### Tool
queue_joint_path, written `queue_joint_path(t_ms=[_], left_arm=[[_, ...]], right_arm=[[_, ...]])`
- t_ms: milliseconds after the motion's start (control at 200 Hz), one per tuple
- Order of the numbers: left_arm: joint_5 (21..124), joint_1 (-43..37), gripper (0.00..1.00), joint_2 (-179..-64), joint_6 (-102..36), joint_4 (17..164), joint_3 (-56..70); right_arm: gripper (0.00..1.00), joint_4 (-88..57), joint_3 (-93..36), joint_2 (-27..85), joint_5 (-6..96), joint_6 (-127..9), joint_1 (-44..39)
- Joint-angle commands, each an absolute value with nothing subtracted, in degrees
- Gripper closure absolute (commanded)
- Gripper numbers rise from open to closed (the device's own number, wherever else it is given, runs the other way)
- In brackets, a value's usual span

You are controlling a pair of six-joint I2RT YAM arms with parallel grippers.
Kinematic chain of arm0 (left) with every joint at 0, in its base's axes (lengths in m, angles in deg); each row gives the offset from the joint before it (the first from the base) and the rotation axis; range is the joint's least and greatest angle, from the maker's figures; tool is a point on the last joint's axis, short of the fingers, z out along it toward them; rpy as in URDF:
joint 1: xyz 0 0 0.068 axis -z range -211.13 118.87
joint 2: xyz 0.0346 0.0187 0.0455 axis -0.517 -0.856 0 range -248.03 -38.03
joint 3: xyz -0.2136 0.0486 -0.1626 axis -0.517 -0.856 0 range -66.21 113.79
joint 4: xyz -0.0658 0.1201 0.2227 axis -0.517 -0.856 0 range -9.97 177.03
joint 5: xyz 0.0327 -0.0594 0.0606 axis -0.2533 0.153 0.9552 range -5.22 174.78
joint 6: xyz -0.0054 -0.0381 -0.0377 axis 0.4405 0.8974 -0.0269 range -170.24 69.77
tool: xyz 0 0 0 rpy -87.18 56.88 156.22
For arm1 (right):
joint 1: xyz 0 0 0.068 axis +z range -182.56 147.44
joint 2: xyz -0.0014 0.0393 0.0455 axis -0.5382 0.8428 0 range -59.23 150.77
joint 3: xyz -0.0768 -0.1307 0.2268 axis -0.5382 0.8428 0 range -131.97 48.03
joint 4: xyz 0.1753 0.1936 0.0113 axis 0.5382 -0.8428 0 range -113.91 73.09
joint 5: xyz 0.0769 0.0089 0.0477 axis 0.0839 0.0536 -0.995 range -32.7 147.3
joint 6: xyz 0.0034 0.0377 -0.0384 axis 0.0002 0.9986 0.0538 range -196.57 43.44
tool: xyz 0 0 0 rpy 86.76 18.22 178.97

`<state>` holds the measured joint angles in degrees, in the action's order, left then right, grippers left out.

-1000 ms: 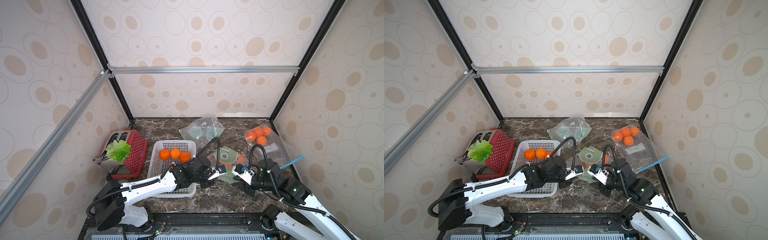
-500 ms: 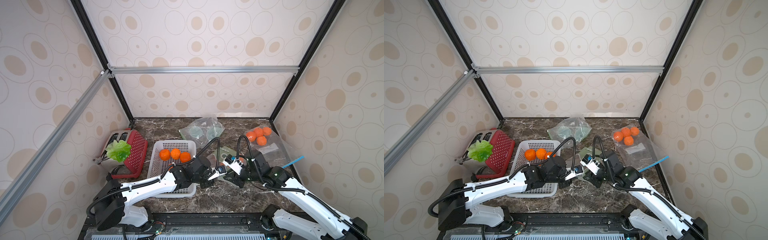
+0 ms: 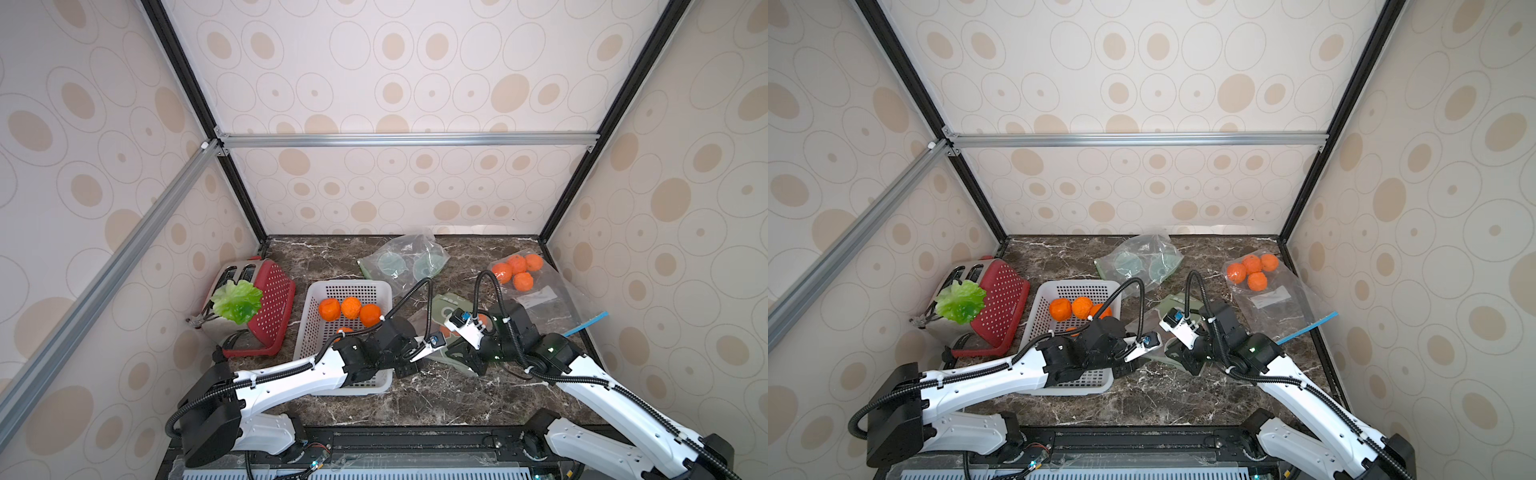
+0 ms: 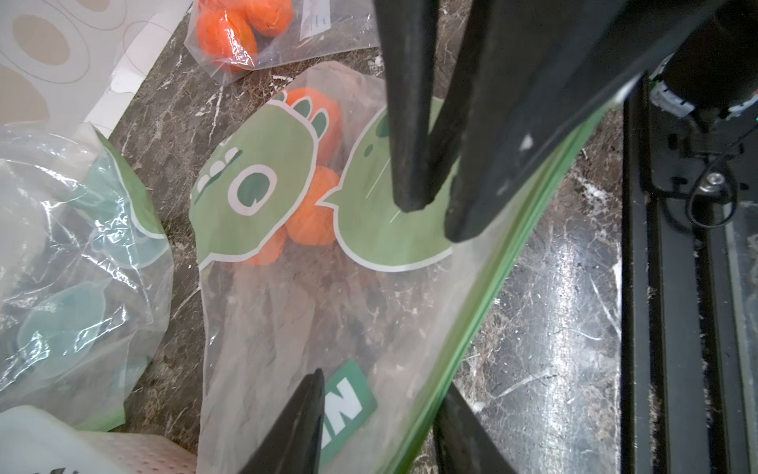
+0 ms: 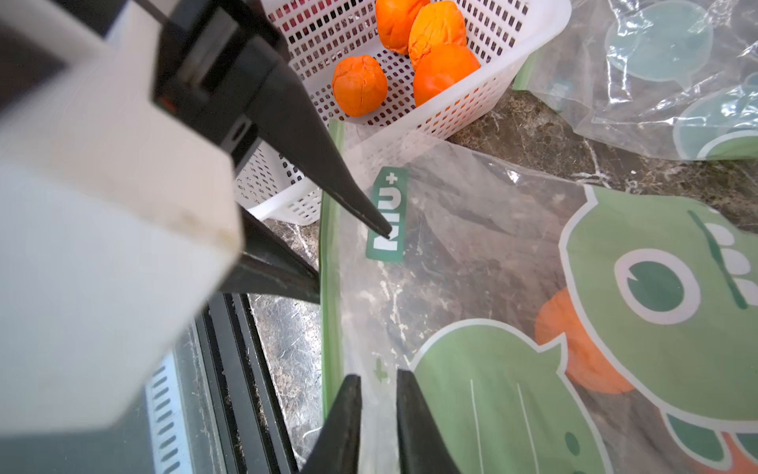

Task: Open the zip-top bag and take out the orange
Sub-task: Open the zipper of the food storage bag at the center of the board.

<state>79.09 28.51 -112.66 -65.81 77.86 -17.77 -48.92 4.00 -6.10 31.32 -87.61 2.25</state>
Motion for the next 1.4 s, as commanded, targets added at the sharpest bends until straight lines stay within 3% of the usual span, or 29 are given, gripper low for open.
queue_joint_path(t_ms=[0,190,325,911,1252,1397], left_arm=[[81.4,28.5,0.55,-111.6,-65.4,80.0,-18.0],[81.8,28.5,0.54,-112.0,-65.4,79.3,-17.7],[82.0,28.5,0.53,-111.3,-65.4,79.8,-18.1],[81.6,28.6,0.53,-110.5,-65.5,79.8,-18.3],[81.3,28.5,0.52,-110.7,-65.5,79.7,-18.3],[81.8,28.6,0.52,-109.6,-65.3,79.0,-18.2]], right_arm=[[0.78,-48.2,4.7,-5.4,28.5,-88.4,2.6],[0.62,-43.5,5.1,-5.7,23.9,-85.5,2.7],[0.60,-40.4,6.1,-4.1,22.1,-84.3,3.0],[0.72,-42.3,5.1,-0.3,26.5,-85.6,3.3],[0.73,-43.7,4.3,1.3,27.2,-86.5,3.6],[0.86,-44.0,4.4,1.2,26.9,-87.1,3.6]])
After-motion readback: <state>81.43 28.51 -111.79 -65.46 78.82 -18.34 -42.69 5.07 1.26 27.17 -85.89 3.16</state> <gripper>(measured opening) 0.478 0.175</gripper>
